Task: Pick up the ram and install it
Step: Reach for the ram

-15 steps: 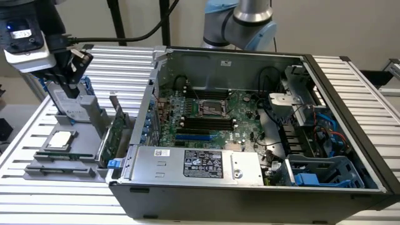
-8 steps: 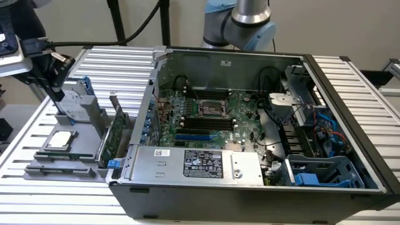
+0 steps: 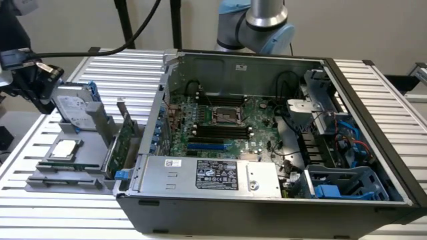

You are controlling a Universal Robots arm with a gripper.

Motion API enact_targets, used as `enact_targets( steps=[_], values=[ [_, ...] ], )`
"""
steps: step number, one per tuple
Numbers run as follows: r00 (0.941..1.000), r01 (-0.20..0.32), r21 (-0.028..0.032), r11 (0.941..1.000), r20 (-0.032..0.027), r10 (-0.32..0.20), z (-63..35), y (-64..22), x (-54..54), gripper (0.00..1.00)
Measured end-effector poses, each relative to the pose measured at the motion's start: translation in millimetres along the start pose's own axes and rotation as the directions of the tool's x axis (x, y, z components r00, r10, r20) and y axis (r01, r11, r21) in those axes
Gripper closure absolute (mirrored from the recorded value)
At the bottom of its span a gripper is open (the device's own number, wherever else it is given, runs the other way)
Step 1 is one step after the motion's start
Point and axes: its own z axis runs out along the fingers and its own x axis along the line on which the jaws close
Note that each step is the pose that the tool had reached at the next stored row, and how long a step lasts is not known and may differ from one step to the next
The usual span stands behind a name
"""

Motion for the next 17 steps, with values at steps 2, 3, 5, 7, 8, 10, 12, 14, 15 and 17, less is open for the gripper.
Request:
enact_targets(
  steps=[2, 3, 5, 7, 8, 10, 12, 14, 15, 17],
  values=[
    [1.0, 0.0, 0.0, 1.0, -0.0006, 0.0, 1.7, -3.3, 4.0, 1.0],
    [1.0, 0.0, 0.0001, 1.0, -0.001, 0.0, 2.6, -5.1, 6.0, 1.0],
    [1.0, 0.0, 0.0002, 1.0, -0.0014, 0.0, 4.3, -7.9, 9.8, 1.0],
    [1.0, 0.0, 0.001, 1.0, -0.0015, 0.0, 6.1, -9.9, 13.6, 1.0],
    [1.0, 0.0, 0.0024, 1.0, -0.0014, 0.0, 7.2, -10.5, 15.7, 1.0],
    [1.0, 0.0, 0.0062, 1.0, -0.001, 0.0, 8.4, -10.7, 17.5, 1.0],
    [1.0, 0.0, 0.0073, 1.0, -0.0009, 0.0, 8.3, -10.8, 17.4, 1.0],
    [1.0, 0.0, 0.0076, 1.0, -0.001, 0.0, 8.3, -10.8, 17.5, 1.0],
    [1.0, 0.0, 0.0078, 1.0, -0.001, 0.0, 8.3, -10.8, 17.5, 1.0],
    [1.0, 0.0, 0.0078, 1.0, -0.001, 0.0, 8.3, -10.8, 17.5, 1.0]
  ],
)
